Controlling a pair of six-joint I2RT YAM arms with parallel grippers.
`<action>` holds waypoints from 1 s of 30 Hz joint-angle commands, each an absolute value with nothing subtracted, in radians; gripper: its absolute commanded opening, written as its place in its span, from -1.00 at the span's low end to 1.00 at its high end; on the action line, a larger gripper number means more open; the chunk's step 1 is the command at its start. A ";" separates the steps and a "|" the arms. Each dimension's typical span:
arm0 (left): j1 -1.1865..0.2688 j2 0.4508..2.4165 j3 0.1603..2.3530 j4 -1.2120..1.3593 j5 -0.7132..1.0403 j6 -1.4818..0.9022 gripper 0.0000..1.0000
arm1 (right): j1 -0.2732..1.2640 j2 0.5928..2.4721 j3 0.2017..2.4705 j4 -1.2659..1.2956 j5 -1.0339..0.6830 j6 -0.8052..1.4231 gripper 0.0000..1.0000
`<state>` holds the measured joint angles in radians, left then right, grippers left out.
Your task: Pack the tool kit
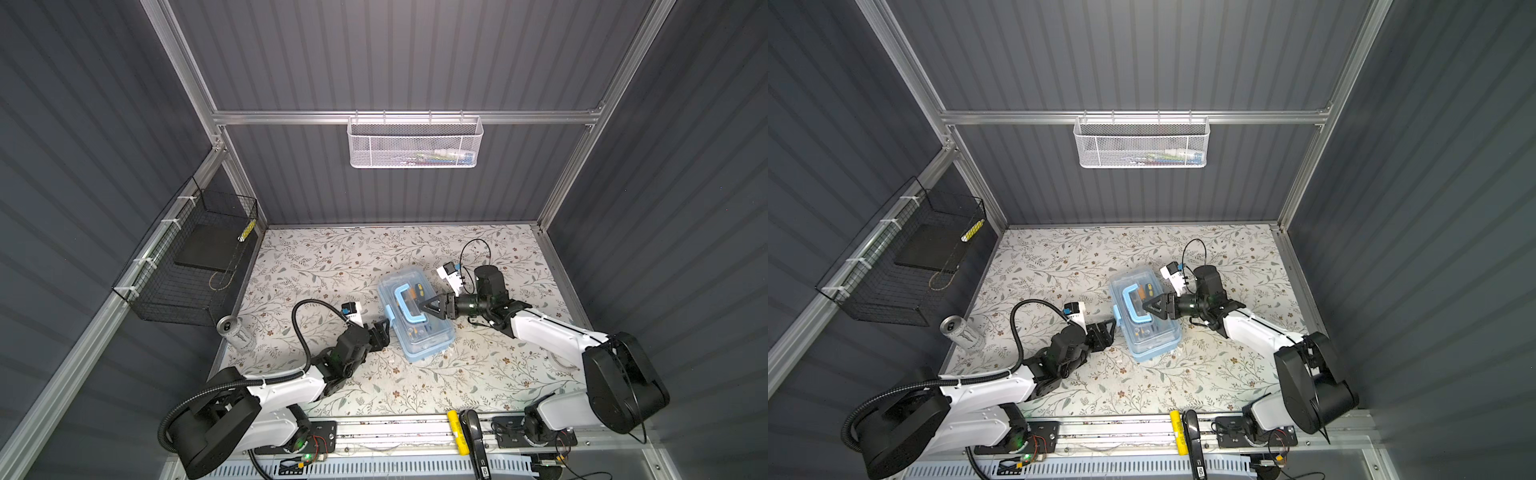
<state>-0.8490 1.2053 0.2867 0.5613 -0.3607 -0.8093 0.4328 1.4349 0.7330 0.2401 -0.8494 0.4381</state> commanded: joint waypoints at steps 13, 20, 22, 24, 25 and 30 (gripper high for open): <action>-0.839 1.220 0.280 0.647 -0.325 -0.821 0.41 | 0.436 1.499 0.697 0.160 -0.825 0.428 0.16; -0.837 1.219 0.278 0.627 -0.333 -0.821 0.35 | 0.436 1.410 0.727 0.012 -0.654 0.348 0.14; -0.836 1.225 0.279 0.631 -0.330 -0.820 0.35 | 0.434 1.400 0.741 -0.028 -0.606 0.333 0.14; -0.837 1.234 0.283 0.633 -0.325 -0.818 0.34 | 0.428 1.400 0.744 -0.034 -0.585 0.334 0.14; -0.837 1.240 0.285 0.634 -0.321 -0.816 0.34 | 0.427 1.404 0.744 -0.034 -0.586 0.336 0.14; -0.837 1.269 0.291 0.653 -0.300 -0.821 0.33 | 0.423 1.436 0.740 -0.015 -0.603 0.347 0.15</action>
<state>-0.8425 1.2537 0.2768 0.6342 -0.3191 -0.8177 0.4320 1.3899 0.7597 0.1047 -0.6640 0.3546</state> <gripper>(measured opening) 0.665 0.573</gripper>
